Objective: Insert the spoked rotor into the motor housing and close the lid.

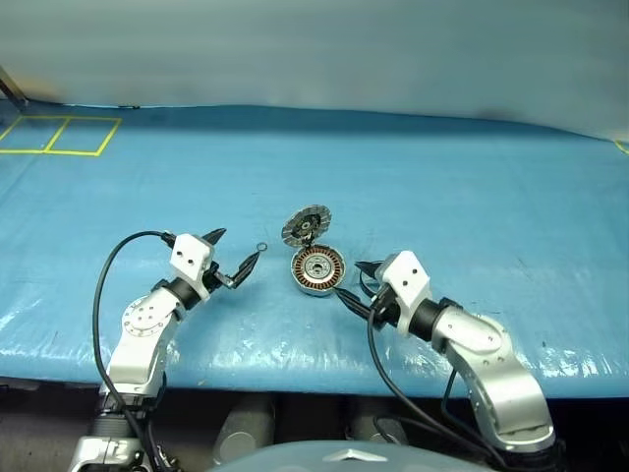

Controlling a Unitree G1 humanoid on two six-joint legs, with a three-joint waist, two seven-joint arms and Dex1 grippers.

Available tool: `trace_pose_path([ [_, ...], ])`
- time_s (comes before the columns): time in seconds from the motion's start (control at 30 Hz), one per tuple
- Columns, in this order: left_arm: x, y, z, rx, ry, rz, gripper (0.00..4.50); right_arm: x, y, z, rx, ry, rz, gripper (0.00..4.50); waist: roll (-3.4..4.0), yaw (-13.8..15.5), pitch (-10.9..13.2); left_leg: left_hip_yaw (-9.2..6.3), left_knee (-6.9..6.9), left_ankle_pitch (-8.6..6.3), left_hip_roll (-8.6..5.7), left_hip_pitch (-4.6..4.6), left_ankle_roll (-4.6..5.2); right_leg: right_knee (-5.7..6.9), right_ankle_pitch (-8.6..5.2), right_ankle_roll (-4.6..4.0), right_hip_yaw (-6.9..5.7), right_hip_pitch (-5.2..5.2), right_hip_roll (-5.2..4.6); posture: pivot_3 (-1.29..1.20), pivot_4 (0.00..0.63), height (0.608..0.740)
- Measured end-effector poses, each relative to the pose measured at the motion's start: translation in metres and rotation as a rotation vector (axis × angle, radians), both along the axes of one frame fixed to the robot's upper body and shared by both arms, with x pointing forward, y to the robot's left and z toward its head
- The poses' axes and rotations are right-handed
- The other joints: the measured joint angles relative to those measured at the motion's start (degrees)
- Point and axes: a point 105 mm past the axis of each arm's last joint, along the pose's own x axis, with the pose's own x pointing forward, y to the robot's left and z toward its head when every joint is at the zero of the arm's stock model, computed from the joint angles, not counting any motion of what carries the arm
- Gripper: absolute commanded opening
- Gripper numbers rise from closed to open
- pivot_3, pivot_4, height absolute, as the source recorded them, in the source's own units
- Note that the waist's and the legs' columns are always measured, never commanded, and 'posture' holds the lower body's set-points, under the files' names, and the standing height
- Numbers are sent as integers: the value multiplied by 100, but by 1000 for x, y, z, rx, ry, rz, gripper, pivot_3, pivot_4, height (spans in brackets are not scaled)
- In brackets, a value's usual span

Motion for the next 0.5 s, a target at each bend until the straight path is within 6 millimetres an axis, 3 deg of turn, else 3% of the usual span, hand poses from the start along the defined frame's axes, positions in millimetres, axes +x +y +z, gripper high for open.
trace_pose_path([
  [0.2,16,-11,-13,42,47,-9,4500,-9,1,-8,189,32,-115,3217,-3,-30,-2,3,0,3,0,1,5,0,5,1,7,2,2,0,150,740],
  [0.5,19,-10,-35,68,182,-12,4500,-16,13,-4,161,17,34,3217,-5,-20,-1,1,0,4,3,2,6,0,4,0,4,3,6,0,150,740],
])
